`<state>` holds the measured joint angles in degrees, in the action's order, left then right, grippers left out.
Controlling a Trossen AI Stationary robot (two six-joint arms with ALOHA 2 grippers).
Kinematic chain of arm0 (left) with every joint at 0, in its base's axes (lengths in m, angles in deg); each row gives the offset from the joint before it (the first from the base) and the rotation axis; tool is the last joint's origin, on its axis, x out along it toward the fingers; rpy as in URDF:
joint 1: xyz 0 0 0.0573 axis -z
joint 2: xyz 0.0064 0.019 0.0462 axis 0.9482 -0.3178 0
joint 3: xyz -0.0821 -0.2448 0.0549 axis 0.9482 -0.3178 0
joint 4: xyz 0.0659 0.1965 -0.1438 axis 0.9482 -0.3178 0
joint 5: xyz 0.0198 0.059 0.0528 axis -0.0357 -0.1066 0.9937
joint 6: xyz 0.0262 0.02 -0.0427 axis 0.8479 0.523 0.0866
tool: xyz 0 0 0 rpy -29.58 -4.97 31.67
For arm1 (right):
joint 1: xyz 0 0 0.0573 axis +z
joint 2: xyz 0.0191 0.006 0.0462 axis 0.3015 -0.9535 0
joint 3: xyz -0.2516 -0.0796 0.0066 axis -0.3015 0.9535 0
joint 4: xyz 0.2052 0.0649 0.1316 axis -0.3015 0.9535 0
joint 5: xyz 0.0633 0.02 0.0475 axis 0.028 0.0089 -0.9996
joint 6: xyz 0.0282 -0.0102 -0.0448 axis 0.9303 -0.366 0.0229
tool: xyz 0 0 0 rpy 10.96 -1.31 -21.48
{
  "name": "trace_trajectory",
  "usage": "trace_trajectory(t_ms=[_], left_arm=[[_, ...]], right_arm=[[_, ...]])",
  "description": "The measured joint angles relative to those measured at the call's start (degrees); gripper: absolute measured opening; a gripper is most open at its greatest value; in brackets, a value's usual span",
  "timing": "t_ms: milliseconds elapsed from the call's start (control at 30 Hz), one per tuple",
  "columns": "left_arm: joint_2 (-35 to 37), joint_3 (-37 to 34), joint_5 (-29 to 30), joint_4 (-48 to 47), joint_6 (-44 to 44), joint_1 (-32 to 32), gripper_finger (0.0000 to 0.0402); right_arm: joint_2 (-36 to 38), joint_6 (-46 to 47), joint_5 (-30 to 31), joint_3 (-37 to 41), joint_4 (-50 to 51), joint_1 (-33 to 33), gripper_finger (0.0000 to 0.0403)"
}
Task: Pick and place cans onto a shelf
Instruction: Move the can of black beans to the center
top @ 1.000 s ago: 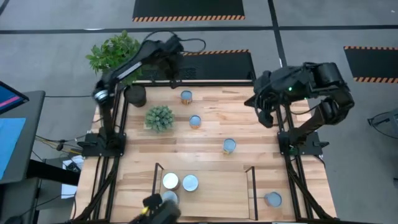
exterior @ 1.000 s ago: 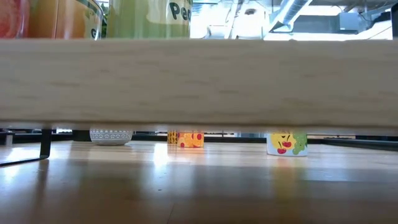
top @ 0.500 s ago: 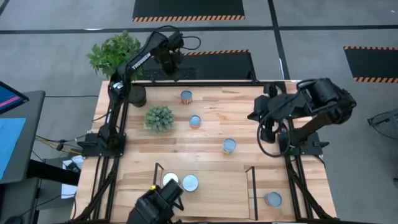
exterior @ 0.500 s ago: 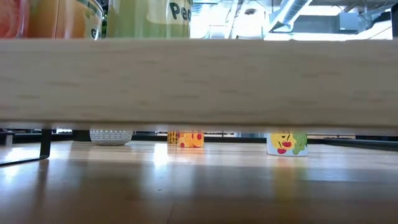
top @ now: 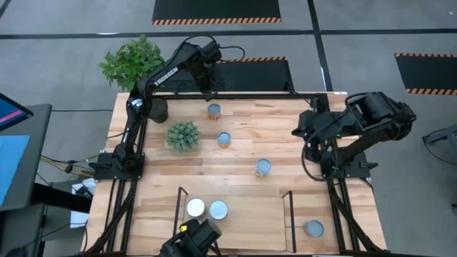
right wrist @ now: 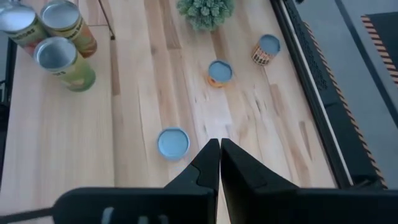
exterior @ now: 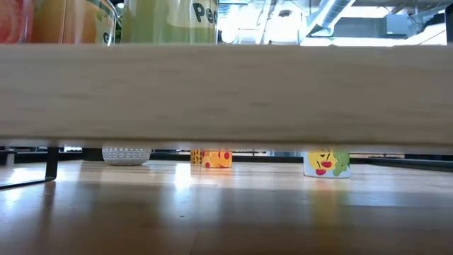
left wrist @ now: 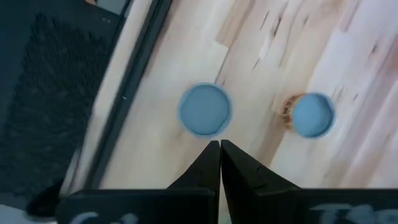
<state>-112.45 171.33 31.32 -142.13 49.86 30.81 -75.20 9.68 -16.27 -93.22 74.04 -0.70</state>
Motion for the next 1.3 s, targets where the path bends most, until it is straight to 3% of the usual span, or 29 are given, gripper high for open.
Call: trace_trajectory(t_ms=[200, 333, 500, 700, 1033, 1300], left_arm=[[1.2, 0.2, 2.8, -1.8, 4.6, -0.5, 0.0000], [1.9, 0.1, 1.1, -2.8, 4.0, -1.2, 0.0000], [2.0, 0.1, -4.9, -2.5, -5.5, -1.4, 0.0000], [1.8, 0.0, 1.0, 6.3, -23.3, 1.8, 0.0000], [-1.3, -0.1, 7.2, 24.7, -40.9, 6.0, 0.0000], [-4.6, -2.8, 9.0, 23.4, -45.9, 6.5, 0.0000]], right_arm=[[3.6, 3.5, 1.4, 4.7, 0.0, 0.1, 0.0038], [6.1, 11.2, 5.1, 9.3, -0.5, -0.1, 0.0038], [7.4, 23.8, 14.1, 15.0, -0.4, -1.1, 0.0038], [6.3, 36.1, 16.3, 18.6, -0.6, -4.4, 0.0038], [3.4, 37.1, 15.3, 19.1, -0.4, -11.2, 0.0038], [4.9, 34.5, 14.5, 19.0, 0.0, -15.2, 0.0038]])
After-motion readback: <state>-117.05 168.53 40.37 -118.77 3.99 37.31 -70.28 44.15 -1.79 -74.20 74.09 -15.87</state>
